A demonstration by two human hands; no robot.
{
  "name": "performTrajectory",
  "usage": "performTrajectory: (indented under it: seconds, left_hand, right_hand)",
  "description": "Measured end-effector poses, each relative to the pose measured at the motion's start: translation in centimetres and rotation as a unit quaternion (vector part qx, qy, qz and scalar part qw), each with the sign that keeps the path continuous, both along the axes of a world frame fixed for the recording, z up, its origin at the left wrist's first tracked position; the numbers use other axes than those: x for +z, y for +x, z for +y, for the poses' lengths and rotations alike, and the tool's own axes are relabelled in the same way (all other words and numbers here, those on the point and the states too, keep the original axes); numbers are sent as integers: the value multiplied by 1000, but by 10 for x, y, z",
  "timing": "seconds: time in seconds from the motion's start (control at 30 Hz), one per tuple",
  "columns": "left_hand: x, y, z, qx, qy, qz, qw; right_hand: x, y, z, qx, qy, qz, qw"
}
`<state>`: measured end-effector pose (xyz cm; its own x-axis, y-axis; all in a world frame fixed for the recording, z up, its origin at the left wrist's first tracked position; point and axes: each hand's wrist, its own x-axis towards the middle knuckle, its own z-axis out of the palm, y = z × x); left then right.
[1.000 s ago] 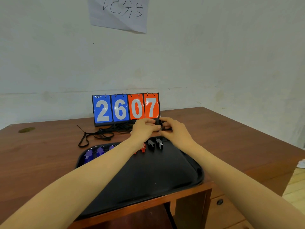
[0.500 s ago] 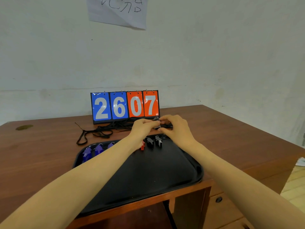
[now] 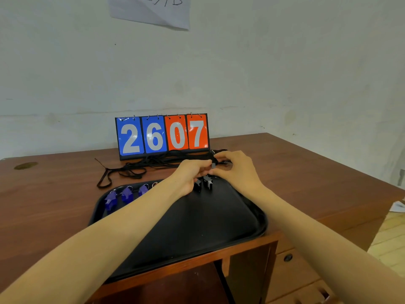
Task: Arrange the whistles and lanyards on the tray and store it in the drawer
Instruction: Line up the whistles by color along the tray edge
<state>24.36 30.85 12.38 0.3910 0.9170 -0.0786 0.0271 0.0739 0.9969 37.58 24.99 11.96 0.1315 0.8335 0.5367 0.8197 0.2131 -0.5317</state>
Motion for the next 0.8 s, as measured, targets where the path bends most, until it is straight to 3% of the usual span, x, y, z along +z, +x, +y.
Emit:
performTrajectory:
  seconds: [0.1, 0.17, 0.2, 0.3, 0.4, 0.63, 0.8]
  left_hand:
    - [1, 7, -2, 1, 51, 72, 996]
    - [-3, 11, 3, 2, 144, 160, 977]
    - [-7, 11, 7, 7, 214, 232, 949]
    - [-17, 6, 12, 30, 385, 447, 807]
    - [-25, 2, 8, 4, 443, 514, 734]
    - [-30, 2, 6, 1, 476, 562, 676]
    - [-31, -2, 7, 4, 482, 554, 679]
  right_hand:
    - [-4, 7, -1, -9, -6, 30, 999]
    - [-7, 15, 3, -16, -40, 35, 998]
    - [-9, 20, 5, -23, -63, 25, 997]
    - [-17, 32, 9, -51, -125, -33, 990]
    - [-22, 34, 8, -55, -161, -80, 982]
    - [-26, 29, 18, -51, -186, -91, 977]
    - [-25, 28, 27, -59, -205, -94, 972]
